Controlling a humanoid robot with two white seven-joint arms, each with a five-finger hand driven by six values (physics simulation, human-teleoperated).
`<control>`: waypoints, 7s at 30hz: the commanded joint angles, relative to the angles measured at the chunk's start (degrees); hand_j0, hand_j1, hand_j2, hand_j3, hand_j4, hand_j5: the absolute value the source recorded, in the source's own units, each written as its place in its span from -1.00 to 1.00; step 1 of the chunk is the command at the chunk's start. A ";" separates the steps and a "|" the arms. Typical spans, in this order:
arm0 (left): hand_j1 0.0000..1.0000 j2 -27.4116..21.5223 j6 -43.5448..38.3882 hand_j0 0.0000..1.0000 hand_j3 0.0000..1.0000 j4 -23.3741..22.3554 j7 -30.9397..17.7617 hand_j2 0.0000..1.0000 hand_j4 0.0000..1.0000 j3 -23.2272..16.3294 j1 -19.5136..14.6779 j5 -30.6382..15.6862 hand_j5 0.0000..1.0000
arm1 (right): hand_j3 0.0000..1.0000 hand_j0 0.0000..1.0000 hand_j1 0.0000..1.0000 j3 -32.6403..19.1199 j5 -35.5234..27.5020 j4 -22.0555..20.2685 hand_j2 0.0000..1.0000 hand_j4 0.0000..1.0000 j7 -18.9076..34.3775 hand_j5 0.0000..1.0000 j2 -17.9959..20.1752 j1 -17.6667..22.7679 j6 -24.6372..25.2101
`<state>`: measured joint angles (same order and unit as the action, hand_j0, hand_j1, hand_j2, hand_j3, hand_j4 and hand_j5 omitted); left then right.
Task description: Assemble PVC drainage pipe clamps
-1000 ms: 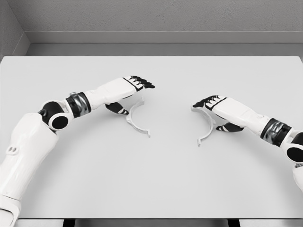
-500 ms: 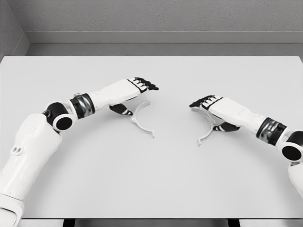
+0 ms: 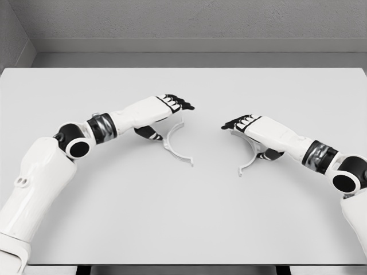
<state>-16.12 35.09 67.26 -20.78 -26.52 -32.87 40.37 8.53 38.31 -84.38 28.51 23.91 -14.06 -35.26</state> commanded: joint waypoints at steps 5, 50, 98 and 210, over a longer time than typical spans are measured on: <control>1.00 -1.37 -0.09 1.00 1.00 -0.11 0.04 1.00 1.00 0.42 -0.44 -0.82 1.00 | 0.83 0.83 0.83 -0.01 -2.62 -1.05 0.83 0.83 1.11 0.83 -0.09 0.00 0.26; 1.00 -5.50 -0.09 1.00 1.00 -5.21 0.48 1.00 1.00 0.60 -4.22 -1.35 1.00 | 0.83 0.83 0.83 -0.71 -2.09 -0.70 0.83 0.83 1.11 0.83 -0.18 -0.18 0.26; 1.00 -6.73 -0.09 1.00 1.00 -5.82 0.48 1.00 1.00 0.95 -5.10 -1.43 1.00 | 0.82 0.82 0.82 2.10 -1.48 1.67 0.82 0.82 1.46 0.82 -2.20 -3.25 0.26; 1.00 -1.46 -0.09 1.00 1.00 -0.64 0.21 1.00 1.00 1.74 -1.85 -3.98 1.00 | 1.00 1.00 1.00 -14.25 -24.24 -1.40 1.00 1.00 2.25 1.00 12.47 1.23 0.26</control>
<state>-16.54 35.12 63.78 -20.61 -24.85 -34.37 37.58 -5.67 14.50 -85.77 30.79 36.34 -12.83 -35.15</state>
